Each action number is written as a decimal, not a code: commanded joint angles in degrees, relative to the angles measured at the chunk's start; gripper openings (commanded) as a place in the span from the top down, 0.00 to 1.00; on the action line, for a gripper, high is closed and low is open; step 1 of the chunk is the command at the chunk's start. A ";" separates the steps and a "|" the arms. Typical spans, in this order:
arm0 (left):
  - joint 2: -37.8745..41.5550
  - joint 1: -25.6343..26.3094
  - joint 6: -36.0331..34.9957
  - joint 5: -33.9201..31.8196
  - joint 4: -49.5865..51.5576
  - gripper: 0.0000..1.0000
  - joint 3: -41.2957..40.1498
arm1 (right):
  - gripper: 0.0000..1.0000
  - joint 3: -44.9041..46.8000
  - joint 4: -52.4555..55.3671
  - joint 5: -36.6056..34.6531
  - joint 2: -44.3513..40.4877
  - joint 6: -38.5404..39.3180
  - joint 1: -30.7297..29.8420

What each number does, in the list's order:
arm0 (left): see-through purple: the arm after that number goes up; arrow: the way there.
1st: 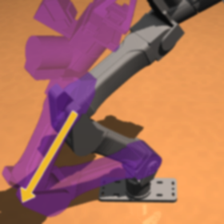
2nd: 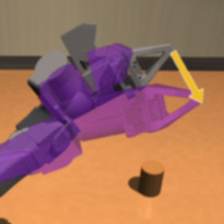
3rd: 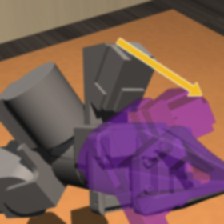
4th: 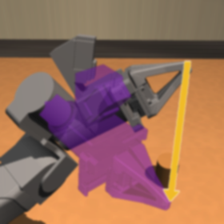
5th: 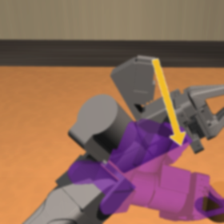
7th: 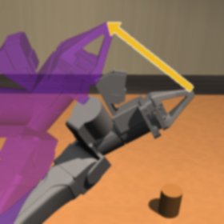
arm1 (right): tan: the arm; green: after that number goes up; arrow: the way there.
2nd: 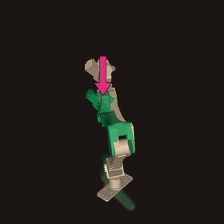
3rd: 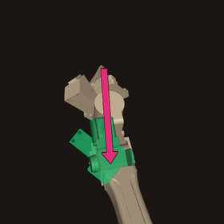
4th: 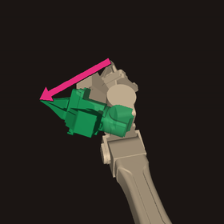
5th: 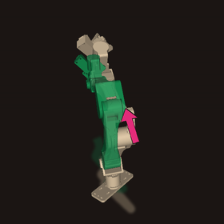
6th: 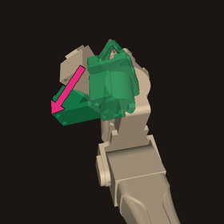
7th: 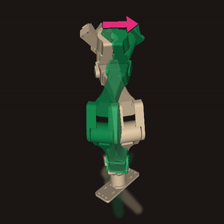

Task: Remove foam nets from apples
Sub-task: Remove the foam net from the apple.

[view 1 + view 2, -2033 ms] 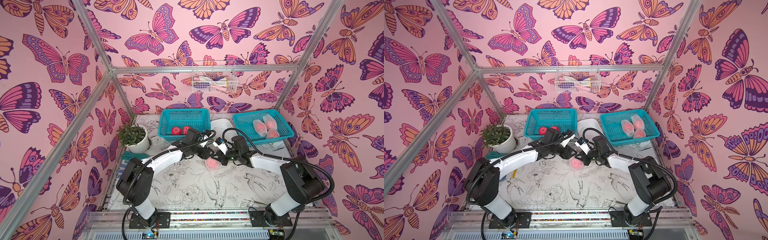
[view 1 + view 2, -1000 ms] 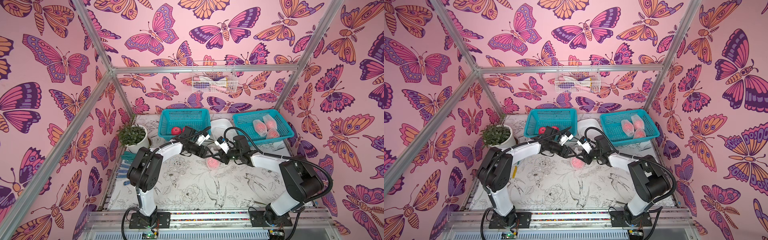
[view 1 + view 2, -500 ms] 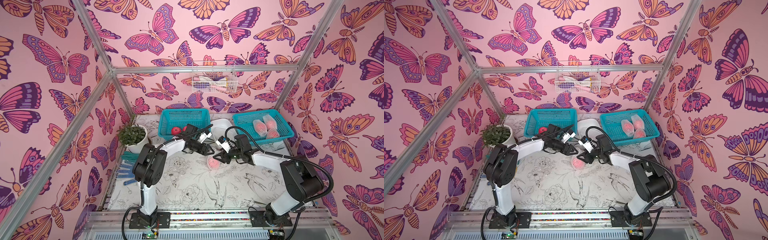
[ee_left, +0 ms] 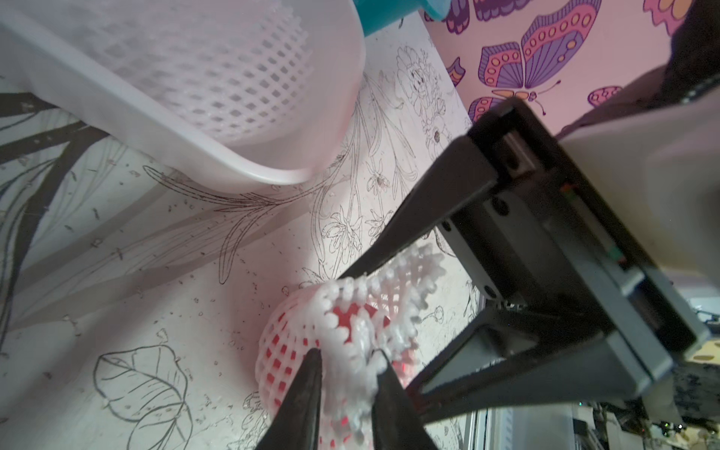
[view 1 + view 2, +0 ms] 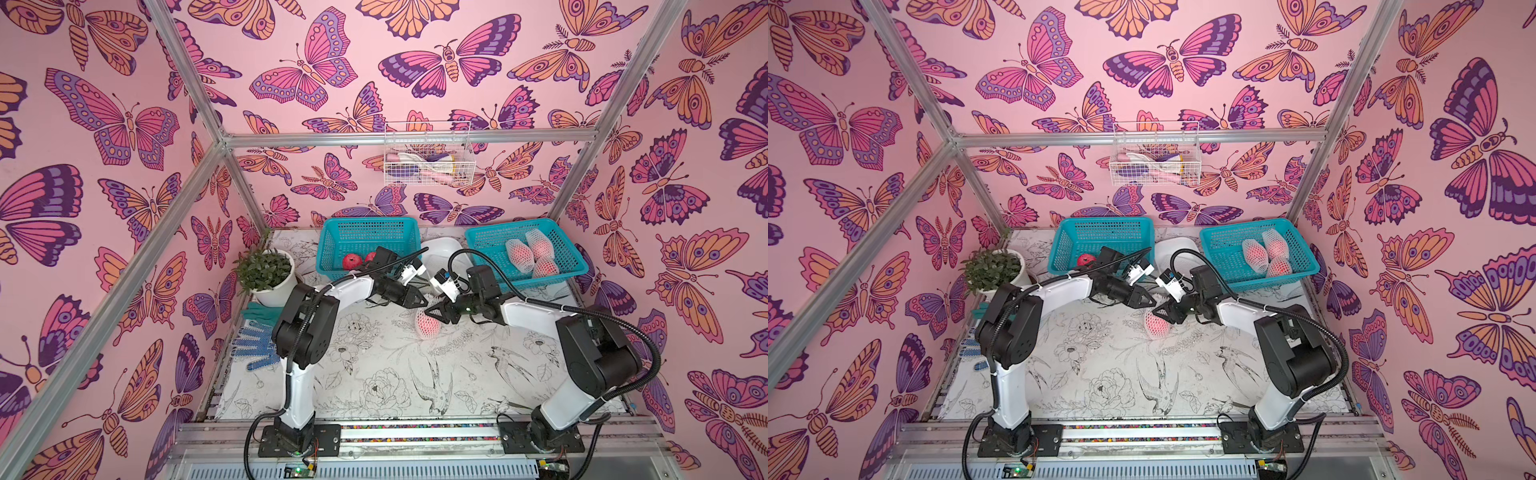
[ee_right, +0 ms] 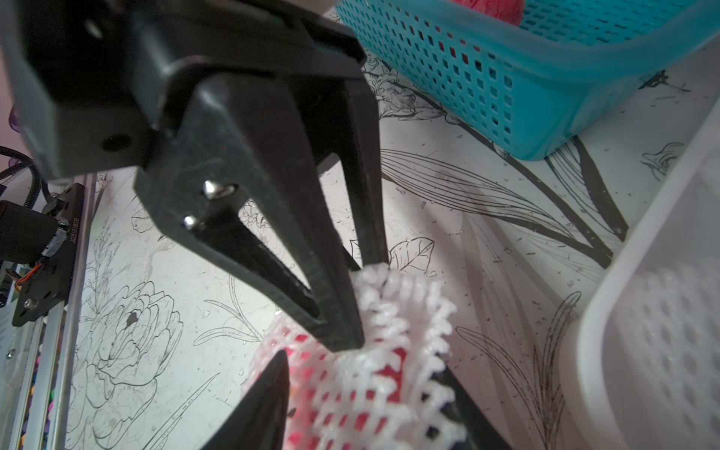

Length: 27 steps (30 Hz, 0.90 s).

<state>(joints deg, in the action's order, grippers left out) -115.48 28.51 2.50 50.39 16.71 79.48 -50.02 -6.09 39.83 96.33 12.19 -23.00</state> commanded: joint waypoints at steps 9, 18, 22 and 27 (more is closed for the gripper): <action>0.45 -0.12 1.38 -1.37 0.47 0.96 0.53 | 0.09 1.59 1.30 -2.14 -2.80 -1.22 1.38; 1.59 -0.17 2.67 -3.10 -0.23 1.00 -0.38 | 0.00 0.33 2.82 -0.02 -0.10 -1.47 1.23; 1.84 -0.12 4.09 -3.02 -1.73 1.00 -0.81 | 0.04 0.21 2.02 -1.79 1.20 -1.47 1.16; 2.45 -0.12 5.51 -2.75 -3.43 1.00 -1.46 | 0.13 -0.19 1.91 -4.08 1.93 -1.83 1.03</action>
<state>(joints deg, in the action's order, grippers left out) -115.37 28.51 6.96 47.53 14.76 79.09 -49.04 -4.75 37.76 97.78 10.50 -21.96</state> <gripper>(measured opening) 0.059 0.872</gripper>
